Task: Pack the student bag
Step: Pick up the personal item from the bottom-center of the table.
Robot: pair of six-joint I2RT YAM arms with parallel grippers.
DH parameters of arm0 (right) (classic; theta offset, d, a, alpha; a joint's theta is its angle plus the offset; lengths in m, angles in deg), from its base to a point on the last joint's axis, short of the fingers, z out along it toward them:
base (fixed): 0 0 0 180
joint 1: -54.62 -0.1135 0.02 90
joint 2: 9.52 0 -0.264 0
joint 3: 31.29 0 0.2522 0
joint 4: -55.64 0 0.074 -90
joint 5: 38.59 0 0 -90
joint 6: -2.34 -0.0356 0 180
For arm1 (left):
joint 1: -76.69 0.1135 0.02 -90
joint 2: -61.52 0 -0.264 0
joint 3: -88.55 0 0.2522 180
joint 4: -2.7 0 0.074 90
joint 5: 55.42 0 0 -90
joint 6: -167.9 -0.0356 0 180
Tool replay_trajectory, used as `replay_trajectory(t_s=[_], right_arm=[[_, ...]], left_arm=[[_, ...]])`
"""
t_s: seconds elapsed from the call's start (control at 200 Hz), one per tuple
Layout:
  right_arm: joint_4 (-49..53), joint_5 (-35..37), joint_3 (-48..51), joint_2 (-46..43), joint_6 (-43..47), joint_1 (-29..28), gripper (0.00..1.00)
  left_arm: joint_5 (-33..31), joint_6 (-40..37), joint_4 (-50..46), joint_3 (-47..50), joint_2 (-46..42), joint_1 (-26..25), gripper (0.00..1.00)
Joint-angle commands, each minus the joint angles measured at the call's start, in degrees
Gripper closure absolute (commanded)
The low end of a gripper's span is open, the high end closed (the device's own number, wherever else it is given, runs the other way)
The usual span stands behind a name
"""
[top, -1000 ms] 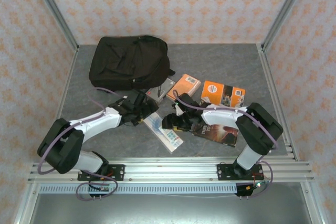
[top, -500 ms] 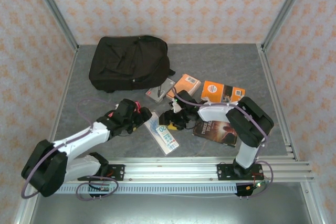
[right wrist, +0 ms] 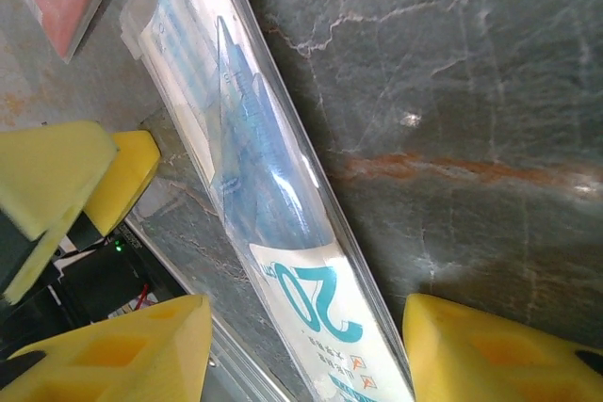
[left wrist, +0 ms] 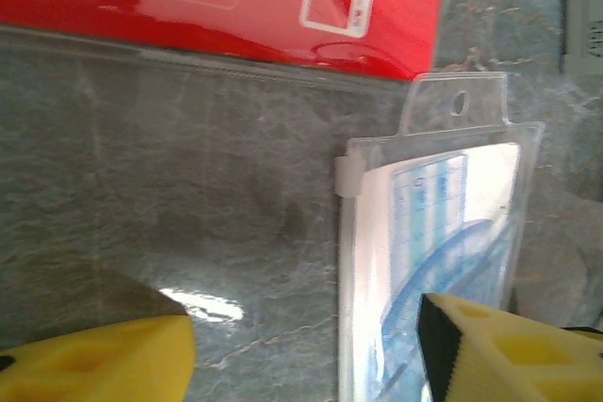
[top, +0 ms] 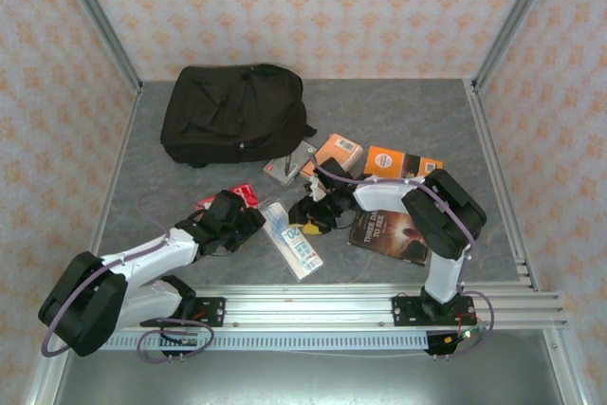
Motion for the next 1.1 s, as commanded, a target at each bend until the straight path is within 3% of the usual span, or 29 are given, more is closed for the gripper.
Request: replay_trajectory(t_s=[0.0, 0.315, 0.711, 1.091], right_arm=[[-9.4, -1.6, -1.2, 5.3, 1.6, -2.0, 0.45], [-7.0, 0.0, -1.5, 5.0, 2.6, -1.6, 0.47], [-9.4, -1.7, -0.3, 5.4, 2.2, -0.9, 0.49], [-11.6, -3.1, 0.1, 5.7, 1.3, -0.9, 0.53]], left_arm=[[3.5, 2.9, 14.3, -0.1, 5.5, -2.3, 0.39], [1.5, 0.9, 10.1, 0.3, -0.9, -2.9, 0.58], [1.9, -0.4, 3.9, 8.7, -18.7, -2.9, 0.63], [5.3, 1.7, 9.4, 8.2, -12.1, -2.9, 0.64]])
